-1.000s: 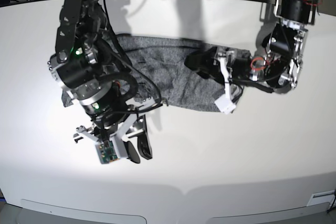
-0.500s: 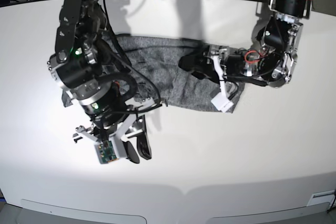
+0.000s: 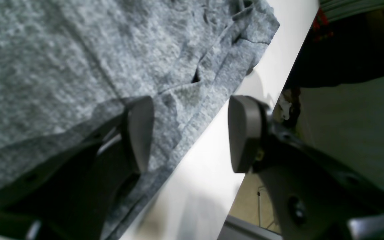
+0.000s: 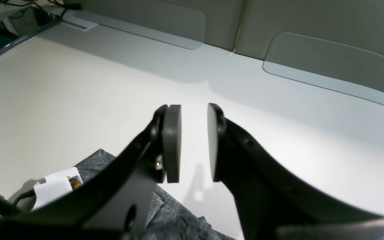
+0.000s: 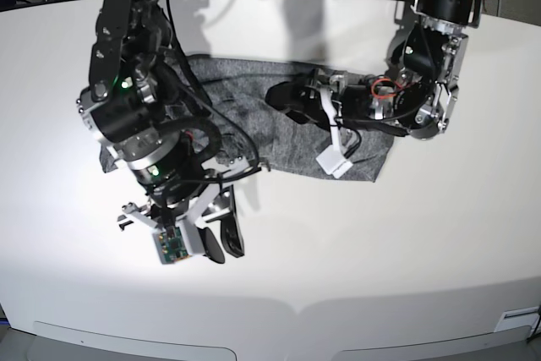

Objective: Fold the T-shirt properly

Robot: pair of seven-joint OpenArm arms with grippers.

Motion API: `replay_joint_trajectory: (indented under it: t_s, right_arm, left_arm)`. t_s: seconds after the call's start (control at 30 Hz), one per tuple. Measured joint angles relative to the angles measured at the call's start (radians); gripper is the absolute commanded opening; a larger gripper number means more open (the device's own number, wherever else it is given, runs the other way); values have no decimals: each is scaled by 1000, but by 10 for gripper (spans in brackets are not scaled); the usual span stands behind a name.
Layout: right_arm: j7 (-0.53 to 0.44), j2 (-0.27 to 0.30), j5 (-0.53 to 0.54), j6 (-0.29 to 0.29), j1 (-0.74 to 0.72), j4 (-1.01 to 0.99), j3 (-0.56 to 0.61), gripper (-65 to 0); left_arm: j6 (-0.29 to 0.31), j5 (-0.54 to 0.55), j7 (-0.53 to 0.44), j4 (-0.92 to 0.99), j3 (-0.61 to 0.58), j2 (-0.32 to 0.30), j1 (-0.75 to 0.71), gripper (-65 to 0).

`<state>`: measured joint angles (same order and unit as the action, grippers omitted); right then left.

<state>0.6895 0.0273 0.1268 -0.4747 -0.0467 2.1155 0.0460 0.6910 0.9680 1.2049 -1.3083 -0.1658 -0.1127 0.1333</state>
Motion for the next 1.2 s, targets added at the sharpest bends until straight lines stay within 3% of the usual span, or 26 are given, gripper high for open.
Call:
replay_joint_trajectory:
  t_s: [0.27,0.33,0.47,0.73,0.87,1.0,1.2]
  right_arm:
    - [0,0,0,0,0,0,0,-509]
    - [0,0,0,0,0,0,0,-509]
    - [0,0,0,0,0,0,0,-509]
    - [16,0,0,0,0,0,0,-509]
    - [23,0,-1,0,0,0,0,-509]
    - [26,21,-78,0,0,0,-11,-509]
    - [91,56,-45,0,0,-1,-147,-509]
  left_arm:
    - [0,-13,7,0,0,-4,116,-307]
    - [0,-101,-3,0,0,-7,140,-307]
    - [-3,-256,-168,0,0,-20,105,-307]
    - [-2,-348,-233,4,-3,-18,69,-307]
    - [-2,-372,-240,4,-3,-20,61,-307]
    - [-2,-351,-197,4,-4,-18,90,-307]
    - [0,-367,-197,-52,-4,-20,178,-307]
